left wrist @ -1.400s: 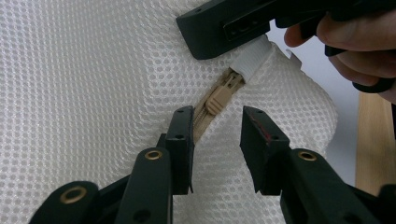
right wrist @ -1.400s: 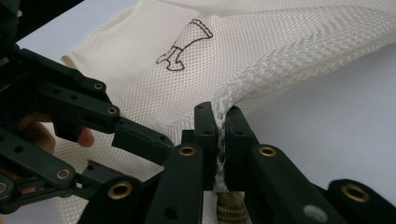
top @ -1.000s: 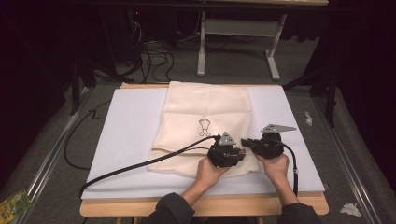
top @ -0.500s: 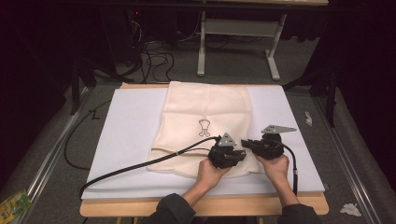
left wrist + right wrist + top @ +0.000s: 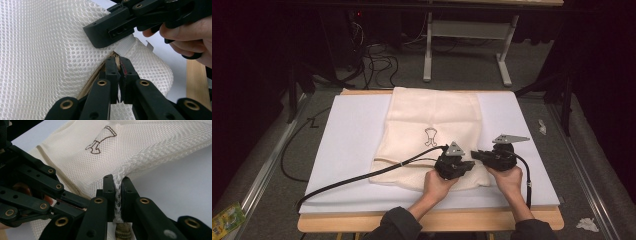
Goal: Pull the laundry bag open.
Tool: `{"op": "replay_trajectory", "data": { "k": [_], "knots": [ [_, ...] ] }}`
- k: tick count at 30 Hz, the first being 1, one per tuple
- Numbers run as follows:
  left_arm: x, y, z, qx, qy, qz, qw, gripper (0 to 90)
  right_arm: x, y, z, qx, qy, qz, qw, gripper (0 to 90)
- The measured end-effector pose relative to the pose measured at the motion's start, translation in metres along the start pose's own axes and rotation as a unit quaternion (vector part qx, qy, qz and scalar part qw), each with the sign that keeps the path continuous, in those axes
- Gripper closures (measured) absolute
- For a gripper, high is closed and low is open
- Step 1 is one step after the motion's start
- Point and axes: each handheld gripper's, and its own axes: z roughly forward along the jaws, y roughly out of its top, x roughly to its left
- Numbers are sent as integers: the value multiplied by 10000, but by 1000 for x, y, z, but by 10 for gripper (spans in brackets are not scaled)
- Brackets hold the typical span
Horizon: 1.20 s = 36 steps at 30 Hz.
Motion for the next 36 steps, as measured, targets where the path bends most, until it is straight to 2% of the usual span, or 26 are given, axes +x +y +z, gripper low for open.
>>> {"op": "replay_trajectory", "data": {
  "k": [4,8,12,15,18,28,33,36],
  "knots": [
    [-1,0,0,5,14,27,10000,872,-3,-1,-1,87,46,130,9999,777],
    [-2,0,-2,14,54,109,9999,873,-4,-3,-1,48,102,164,9998,762],
    [-2,0,-3,50,56,137,9999,873,-3,-4,0,73,88,67,9999,839],
    [-3,0,-4,77,79,175,9998,873,-1,-3,-1,122,48,-58,9999,862],
    [-4,0,-7,99,134,249,9996,873,1,-2,-1,178,27,-97,9998,869],
    [-6,1,-12,97,164,303,9994,874,2,0,-2,240,-14,-201,9995,876],
    [-4,0,-14,104,176,273,9994,874,2,0,0,239,28,-234,9994,878],
    [-4,1,-14,135,147,180,9996,875,2,0,0,226,43,-242,9994,878]
  ]
}}
